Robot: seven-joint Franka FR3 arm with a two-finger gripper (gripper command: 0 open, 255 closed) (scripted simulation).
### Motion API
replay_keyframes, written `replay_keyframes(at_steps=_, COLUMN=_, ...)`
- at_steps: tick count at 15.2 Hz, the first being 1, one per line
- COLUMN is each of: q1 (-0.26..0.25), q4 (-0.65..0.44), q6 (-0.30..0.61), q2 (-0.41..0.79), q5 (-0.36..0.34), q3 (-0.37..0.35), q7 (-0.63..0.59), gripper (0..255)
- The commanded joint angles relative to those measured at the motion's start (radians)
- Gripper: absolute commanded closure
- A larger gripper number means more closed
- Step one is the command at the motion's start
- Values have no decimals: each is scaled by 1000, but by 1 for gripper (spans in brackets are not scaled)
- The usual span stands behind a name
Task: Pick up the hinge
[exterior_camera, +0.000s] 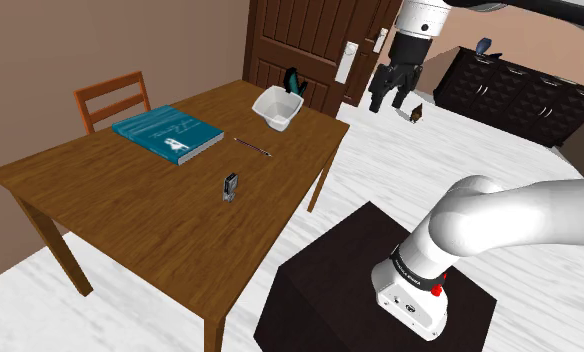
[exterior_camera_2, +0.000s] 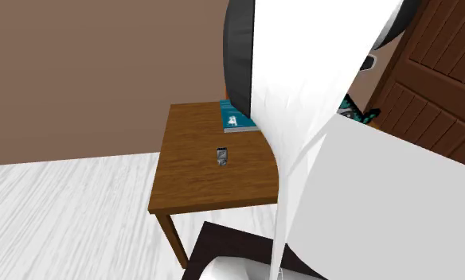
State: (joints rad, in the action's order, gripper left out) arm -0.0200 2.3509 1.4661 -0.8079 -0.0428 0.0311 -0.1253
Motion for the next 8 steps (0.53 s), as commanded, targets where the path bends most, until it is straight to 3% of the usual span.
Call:
replay_keyframes(at_steps=1, q1=0, q4=0, q6=0, q2=0, q5=0, q3=0, q7=0, gripper=0)
replay_keyframes(at_steps=8, q1=-42, q4=34, q6=183, q2=171, q5=61, q3=-70, q7=-66, gripper=0)
